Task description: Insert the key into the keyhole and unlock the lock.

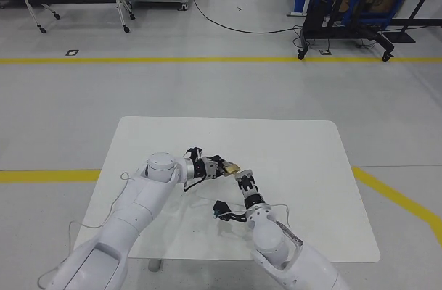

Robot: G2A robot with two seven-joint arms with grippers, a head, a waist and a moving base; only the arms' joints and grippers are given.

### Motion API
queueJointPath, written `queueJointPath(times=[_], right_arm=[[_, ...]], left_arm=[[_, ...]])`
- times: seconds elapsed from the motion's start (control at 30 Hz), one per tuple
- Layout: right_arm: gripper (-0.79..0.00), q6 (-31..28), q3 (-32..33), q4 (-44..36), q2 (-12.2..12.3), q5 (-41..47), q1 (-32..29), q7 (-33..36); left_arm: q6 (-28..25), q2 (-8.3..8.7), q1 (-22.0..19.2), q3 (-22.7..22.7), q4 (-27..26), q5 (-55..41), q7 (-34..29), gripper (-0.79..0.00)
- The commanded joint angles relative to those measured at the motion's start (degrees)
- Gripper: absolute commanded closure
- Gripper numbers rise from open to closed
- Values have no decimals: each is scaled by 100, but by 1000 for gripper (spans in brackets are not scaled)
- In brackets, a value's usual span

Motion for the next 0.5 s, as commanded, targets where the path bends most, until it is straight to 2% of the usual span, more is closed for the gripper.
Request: queueJointPath(times=[0.0,0.23,0.33,0.47], right_arm=[[0,-2,3,-9,-11,-22,-14,-12],[0,191,285,-121,-34,208,-85,-11],[0,319,583,-224,-24,510,-157,-68],[0,337,1107,-426,8,1395,-290,-575]], left_arm=[[3,-2,11,-19,-8,-25,14,0],[-90,3,16,-113,-55,-101,34,0],[-372,29,10,-197,-184,-101,-96,0],[-1093,75,77,-270,-469,9,-458,0]])
